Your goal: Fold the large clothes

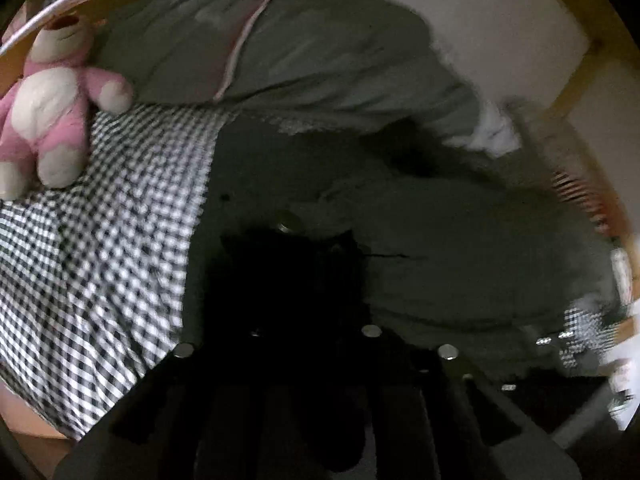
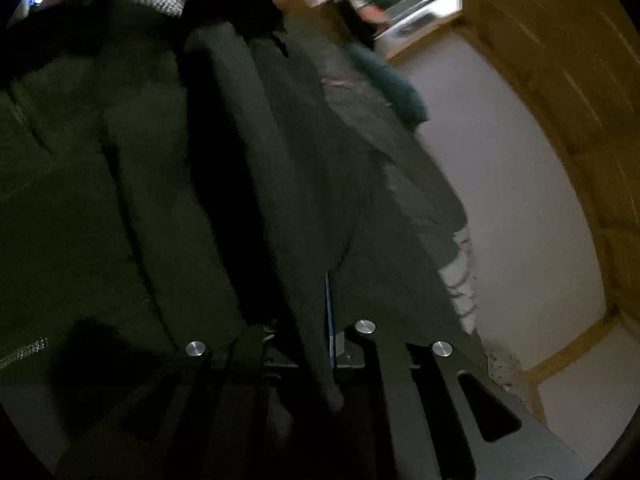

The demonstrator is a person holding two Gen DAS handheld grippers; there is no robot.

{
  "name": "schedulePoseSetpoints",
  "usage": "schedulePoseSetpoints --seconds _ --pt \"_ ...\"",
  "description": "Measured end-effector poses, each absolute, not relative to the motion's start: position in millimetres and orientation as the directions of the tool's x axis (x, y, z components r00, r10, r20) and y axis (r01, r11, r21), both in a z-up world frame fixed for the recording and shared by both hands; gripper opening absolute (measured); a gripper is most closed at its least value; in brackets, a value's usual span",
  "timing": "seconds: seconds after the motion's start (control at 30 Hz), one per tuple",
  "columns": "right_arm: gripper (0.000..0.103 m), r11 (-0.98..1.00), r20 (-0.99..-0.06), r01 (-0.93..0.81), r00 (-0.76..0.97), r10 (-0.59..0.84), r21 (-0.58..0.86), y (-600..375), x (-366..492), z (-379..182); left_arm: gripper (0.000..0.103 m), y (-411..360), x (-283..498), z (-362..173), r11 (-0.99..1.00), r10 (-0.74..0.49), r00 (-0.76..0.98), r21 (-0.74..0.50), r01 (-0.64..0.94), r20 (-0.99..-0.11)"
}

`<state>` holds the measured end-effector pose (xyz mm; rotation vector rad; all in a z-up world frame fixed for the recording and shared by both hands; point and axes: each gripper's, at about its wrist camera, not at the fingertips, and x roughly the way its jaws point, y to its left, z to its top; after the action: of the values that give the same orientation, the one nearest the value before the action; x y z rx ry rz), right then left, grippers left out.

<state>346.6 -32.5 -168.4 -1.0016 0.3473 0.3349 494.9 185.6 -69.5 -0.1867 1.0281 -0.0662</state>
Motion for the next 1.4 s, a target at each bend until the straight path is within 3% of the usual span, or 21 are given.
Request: schedulePoseSetpoints --seconds 0.13,0.23,0.27,0.3,0.4,0.43,0.47,0.5,0.53,0.57,0.63,0.7,0.77,0.8,0.87,0.93,1.03,1.13,1.23,1.3,1.4 --pt "0.009 0.449 -0.472 -0.441 0.88 0.048 -0.777 -23.3 352.2 -190.1 0.032 200.9 486.2 -65.7 0.968 -0.168 0.554 -0.244 -0.064 -0.815" --pt "0.009 0.449 -0.483 -0.444 0.875 0.029 -0.776 -27.4 350.7 -192.9 0.056 203.3 449.1 -0.1 0.979 0.038 0.736 -0.122 -0.163 -0.675" --pt "0.009 0.448 -0.482 -0.44 0.876 0.023 -0.778 -26.8 348.9 -193.8 0.074 202.2 437.1 20.9 0.977 0.056 0.787 -0.13 -0.171 -0.614" --pt "0.009 0.448 -0.48 -0.436 0.877 0.018 -0.78 -25.2 348.1 -194.2 0.084 195.1 428.8 39.8 0.975 0.012 0.829 -0.179 -0.135 -0.559" --pt "0.011 0.447 -0.473 -0.421 0.881 -0.004 -0.789 -20.9 350.2 -194.3 0.089 130.8 458.9 29.7 0.974 -0.192 0.744 -0.215 0.066 -0.64" --pt "0.014 0.455 -0.475 -0.419 0.88 -0.01 -0.786 -20.1 350.0 -190.6 0.089 106.8 473.5 12.8 0.986 -0.159 0.718 -0.142 0.084 -0.677" --pt "0.025 0.472 -0.488 -0.43 0.873 0.001 -0.769 -20.0 352.1 -181.4 0.089 84.2 492.6 -14.2 0.998 -0.048 0.697 -0.009 0.06 -0.715" --pt "0.06 0.501 -0.507 -0.452 0.862 0.032 -0.737 -21.5 351.2 -171.7 0.089 73.6 510.2 -44.0 0.994 0.063 0.665 0.107 0.026 -0.744" --pt "0.087 0.575 -0.529 -0.488 0.841 0.11 -0.656 -30.2 347.6 -152.8 0.089 72.4 522.2 -67.5 0.986 0.128 0.627 0.166 0.003 -0.768" --pt "0.1 0.702 -0.496 -0.488 0.841 0.217 -0.518 -52.3 334.9 -122.6 0.089 75.4 530.8 -89.7 0.988 0.124 0.594 0.155 0.001 -0.795" --pt "0.1 0.859 -0.457 -0.411 0.855 0.246 -0.306 -86.2 338.4 -85.5 0.09 83.8 530.9 -109.9 0.993 0.099 0.633 0.118 -0.013 -0.768" --pt "0.1 0.936 -0.543 -0.327 0.813 0.209 -0.129 -104.0 382.7 -69.0 0.091 81.3 532.5 -115.1 0.991 0.117 0.649 0.135 -0.022 -0.752" --pt "0.1 0.968 -0.703 -0.249 0.687 0.183 0.009 -106.3 454.5 -82.8 0.091 77.6 534.8 -120.4 0.989 0.127 0.653 0.146 -0.025 -0.747" --pt "0.1 0.975 -0.749 -0.222 0.643 0.158 0.015 -102.9 475.1 -97.0 0.091 80.6 533.9 -122.2 0.99 0.123 0.655 0.142 -0.025 -0.745" --pt "0.1 0.964 -0.836 -0.231 0.549 0.02 -0.129 -83.2 507.1 -139.0 0.092 86.5 534.8 -126.4 0.992 0.105 0.657 0.123 -0.018 -0.747" --pt "0.099 0.943 -0.806 -0.253 0.591 -0.026 -0.215 -90.2 489.5 -137.3 0.092 87.7 526.8 -127.7 0.993 0.094 0.654 0.118 -0.008 -0.75" --pt "0.099 0.935 -0.727 -0.096 0.658 -0.198 -0.341 -147.3 457.5 -126.2 0.092 89.4 526.2 -133.6 0.993 0.094 0.655 0.116 -0.01 -0.75" --pt "0.1 0.986 -0.755 0.005 0.643 -0.131 -0.168 -194.7 441.8 -111.8 0.092 84.2 527.0 -137.4 0.988 0.13 0.665 0.151 -0.026 -0.736" --pt "0.1 0.985 -0.696 -0.104 0.717 -0.022 -0.138 -143.8 428.3 -101.2 0.092 83.6 525.3 -138.4 0.987 0.137 0.671 0.159 -0.029 -0.729" --pt "0.099 0.964 -0.731 -0.224 0.681 0.048 -0.144 -86.3 438.0 -119.7 0.092 84.3 525.2 -138.9 0.986 0.139 0.674 0.162 -0.03 -0.726" --pt "0.099 0.934 -0.775 -0.28 0.631 0.006 -0.221 -56.5 431.9 -161.2 0.093 85.1 525.3 -139.5 0.986 0.137 0.675 0.162 -0.026 -0.725"
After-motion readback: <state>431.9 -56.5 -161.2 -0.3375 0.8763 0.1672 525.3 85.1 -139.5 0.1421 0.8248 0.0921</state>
